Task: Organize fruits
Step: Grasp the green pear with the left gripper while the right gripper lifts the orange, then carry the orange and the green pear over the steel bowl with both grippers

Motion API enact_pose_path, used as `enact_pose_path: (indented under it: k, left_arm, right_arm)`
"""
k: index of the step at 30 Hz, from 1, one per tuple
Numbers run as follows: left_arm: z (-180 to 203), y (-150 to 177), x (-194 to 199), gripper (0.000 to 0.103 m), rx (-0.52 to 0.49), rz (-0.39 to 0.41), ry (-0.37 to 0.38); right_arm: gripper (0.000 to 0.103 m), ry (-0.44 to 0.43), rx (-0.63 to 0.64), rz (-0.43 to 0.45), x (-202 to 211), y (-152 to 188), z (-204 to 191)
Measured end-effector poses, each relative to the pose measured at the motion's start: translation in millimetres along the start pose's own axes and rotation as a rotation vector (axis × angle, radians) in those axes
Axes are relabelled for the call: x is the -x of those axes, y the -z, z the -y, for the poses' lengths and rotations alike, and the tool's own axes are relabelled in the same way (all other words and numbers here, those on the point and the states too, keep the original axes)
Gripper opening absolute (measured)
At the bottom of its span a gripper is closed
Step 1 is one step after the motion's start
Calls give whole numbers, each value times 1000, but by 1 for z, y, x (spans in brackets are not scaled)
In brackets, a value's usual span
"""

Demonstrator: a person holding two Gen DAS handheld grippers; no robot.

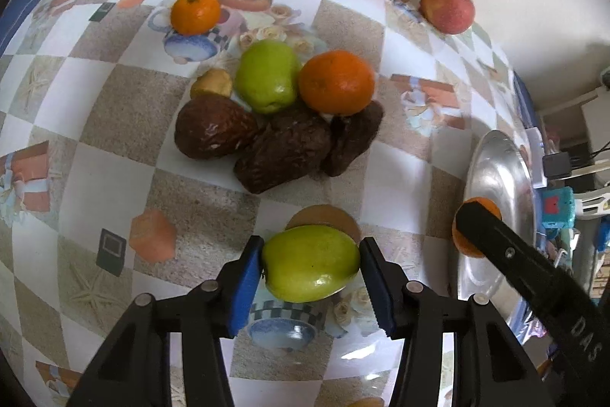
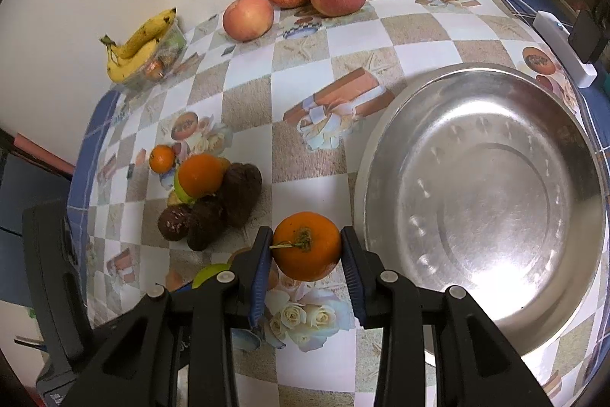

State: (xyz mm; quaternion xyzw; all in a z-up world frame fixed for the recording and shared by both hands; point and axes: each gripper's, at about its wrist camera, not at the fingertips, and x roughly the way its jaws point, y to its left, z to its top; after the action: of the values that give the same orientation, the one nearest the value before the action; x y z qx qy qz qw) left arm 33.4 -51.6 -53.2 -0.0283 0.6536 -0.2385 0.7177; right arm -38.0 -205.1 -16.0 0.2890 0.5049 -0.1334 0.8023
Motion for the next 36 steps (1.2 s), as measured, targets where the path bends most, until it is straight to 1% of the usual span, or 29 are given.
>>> enact_pose_path:
  k: [3,6,10,12,14,16,19,21,25,30,32,36]
  left_arm:
    - [10,0,13,54,-42,46,21]
    - [28,0,23,54,-107,90,59]
    - [65,2,31,54,-211,123,131]
    - [88,3,30,54,-281,148,140]
    - [113,8,26,54,-369,166,133]
    - [140,12,14,54,-444,161,135]
    - [158,15,-3,54,-510,140,135]
    - [165,15,-12,54,-533,137,114]
    - [177,14,-34,54,-559,122,104]
    - [179,14,-51,54,-570,116,69]
    - [178,14,-56,54,-570,113,42]
    - [176,14,-63,54,-567,97,22]
  right_arm:
    - [37,1,-32,29,9,-5,11]
    - [37,40,-81,55,16,-12,32]
    - [37,133,-152,110,29,-20,65]
    - [37,165,-189,142,38,-23,80]
    - [37,173,-221,161,42,-24,94]
    - [37,175,-256,172,45,-26,107]
    - [37,183,-306,185,49,-26,124]
    - [37,180,-333,188,50,-25,134]
    - [37,179,-347,178,46,-25,144]
    - [37,174,-354,157,38,-27,149]
    - [37,174,-358,149,35,-27,151]
    - [37,170,-351,142,32,-29,150]
